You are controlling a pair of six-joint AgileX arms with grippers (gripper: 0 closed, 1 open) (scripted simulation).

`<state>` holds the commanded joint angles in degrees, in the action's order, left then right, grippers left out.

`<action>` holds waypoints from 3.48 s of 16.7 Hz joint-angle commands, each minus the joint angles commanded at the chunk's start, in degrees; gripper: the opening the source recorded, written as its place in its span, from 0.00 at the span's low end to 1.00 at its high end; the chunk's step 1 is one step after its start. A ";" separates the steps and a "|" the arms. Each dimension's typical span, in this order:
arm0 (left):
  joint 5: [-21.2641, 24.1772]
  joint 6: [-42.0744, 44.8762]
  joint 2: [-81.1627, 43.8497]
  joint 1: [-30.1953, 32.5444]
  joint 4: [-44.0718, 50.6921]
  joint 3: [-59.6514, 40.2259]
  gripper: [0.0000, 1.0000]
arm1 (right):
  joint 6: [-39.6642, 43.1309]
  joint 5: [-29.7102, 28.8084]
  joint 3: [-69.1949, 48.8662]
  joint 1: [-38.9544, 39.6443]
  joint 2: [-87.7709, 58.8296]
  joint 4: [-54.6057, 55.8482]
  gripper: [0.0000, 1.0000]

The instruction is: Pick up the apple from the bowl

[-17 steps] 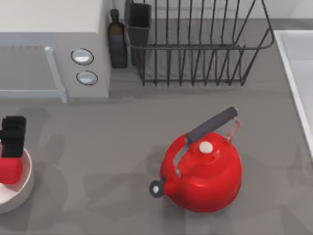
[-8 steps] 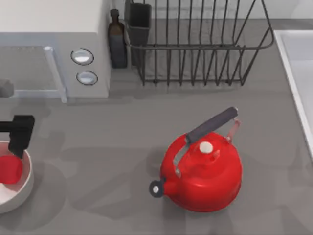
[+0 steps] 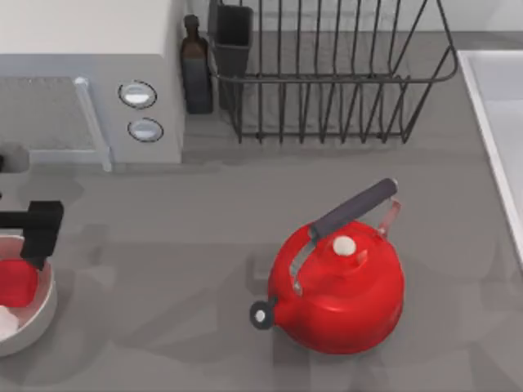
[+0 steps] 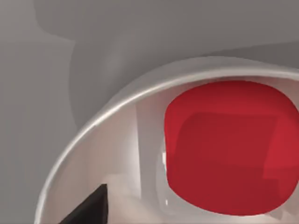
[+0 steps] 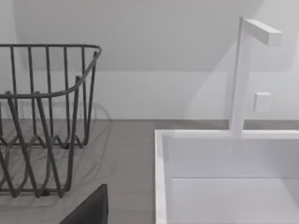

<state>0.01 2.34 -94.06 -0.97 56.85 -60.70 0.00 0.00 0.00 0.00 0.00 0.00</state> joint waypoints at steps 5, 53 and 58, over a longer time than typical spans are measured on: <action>0.01 0.21 -6.34 -0.20 -14.90 7.38 1.00 | 0.00 0.00 0.00 0.00 0.00 0.00 1.00; -0.19 0.39 1.31 0.18 42.41 -42.71 0.00 | 0.00 0.00 0.00 0.00 0.00 0.00 1.00; -0.19 0.34 1.76 0.21 44.20 -44.50 0.00 | 0.00 0.00 0.00 0.00 0.00 0.00 1.00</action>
<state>-0.19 2.68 -92.31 -0.76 101.05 -105.20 0.00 0.00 0.00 0.00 0.00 0.00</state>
